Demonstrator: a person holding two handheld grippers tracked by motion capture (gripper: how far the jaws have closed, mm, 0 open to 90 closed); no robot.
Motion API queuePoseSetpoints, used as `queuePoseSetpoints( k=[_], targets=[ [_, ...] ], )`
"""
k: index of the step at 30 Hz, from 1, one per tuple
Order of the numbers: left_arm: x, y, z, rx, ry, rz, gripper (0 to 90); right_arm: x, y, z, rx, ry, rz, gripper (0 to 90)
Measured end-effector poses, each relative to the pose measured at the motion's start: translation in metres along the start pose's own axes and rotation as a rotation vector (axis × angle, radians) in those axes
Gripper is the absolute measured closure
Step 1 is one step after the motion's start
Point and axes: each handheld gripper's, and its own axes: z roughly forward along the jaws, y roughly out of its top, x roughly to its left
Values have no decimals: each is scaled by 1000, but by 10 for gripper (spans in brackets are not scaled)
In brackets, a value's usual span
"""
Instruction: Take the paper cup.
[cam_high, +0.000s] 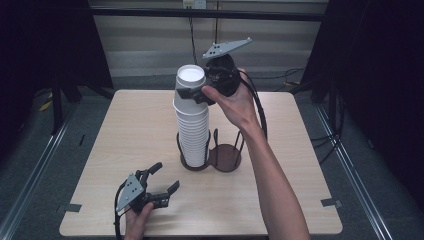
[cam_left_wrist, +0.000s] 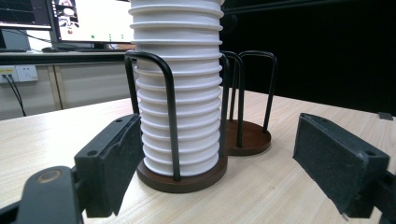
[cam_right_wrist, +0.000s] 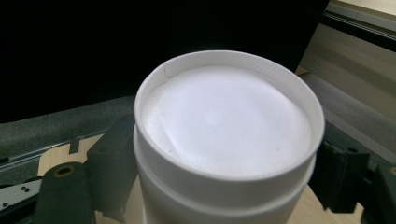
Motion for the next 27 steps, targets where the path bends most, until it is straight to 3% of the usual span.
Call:
queuePoseSetpoints(
  k=[27],
  targets=[
    [0, 0, 0, 0, 0, 0, 157, 3, 9, -21, -168, -11, 20, 222]
  ],
)
